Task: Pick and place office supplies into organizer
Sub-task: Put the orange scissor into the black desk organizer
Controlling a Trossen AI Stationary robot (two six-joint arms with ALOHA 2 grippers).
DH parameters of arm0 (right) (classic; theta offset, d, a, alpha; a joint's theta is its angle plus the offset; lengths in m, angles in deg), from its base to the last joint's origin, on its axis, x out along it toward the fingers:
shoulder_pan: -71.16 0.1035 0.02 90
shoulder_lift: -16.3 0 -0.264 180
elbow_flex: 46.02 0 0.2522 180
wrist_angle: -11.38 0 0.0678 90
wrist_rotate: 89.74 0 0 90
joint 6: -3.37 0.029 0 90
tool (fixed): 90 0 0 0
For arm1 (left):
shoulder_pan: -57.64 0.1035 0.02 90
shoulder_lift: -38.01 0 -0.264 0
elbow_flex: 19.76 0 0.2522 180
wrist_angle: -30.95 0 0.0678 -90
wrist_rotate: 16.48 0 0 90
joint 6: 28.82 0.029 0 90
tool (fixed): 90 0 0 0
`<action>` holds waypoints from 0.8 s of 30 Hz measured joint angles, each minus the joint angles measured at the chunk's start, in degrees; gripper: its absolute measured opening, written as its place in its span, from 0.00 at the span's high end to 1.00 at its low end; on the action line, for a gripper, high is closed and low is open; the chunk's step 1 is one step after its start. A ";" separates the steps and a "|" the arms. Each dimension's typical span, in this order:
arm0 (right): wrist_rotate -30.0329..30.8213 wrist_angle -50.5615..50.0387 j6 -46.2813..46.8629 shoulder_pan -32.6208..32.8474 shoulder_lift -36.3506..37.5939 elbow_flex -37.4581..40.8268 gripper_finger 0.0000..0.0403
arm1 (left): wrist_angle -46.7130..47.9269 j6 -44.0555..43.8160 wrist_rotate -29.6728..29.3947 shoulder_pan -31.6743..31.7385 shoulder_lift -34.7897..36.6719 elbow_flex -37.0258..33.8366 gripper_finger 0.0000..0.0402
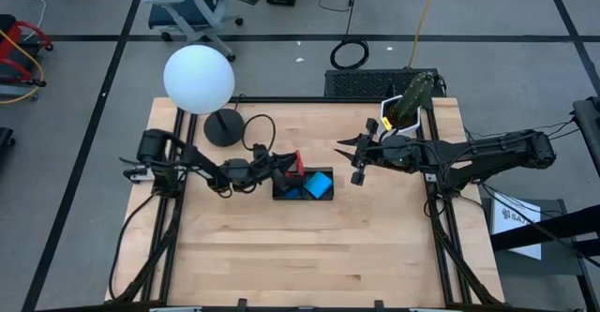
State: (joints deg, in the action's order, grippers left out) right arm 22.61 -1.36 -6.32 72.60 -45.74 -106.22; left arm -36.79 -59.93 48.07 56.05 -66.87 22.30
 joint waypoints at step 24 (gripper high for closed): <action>0.00 0.48 -0.42 0.01 -0.02 0.55 0.77 | -2.61 3.17 4.99 0.36 -0.63 -0.02 0.88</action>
State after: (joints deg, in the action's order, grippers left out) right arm 22.61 -0.88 -6.73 72.60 -45.76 -105.67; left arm -39.40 -56.76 53.07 56.41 -67.51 22.28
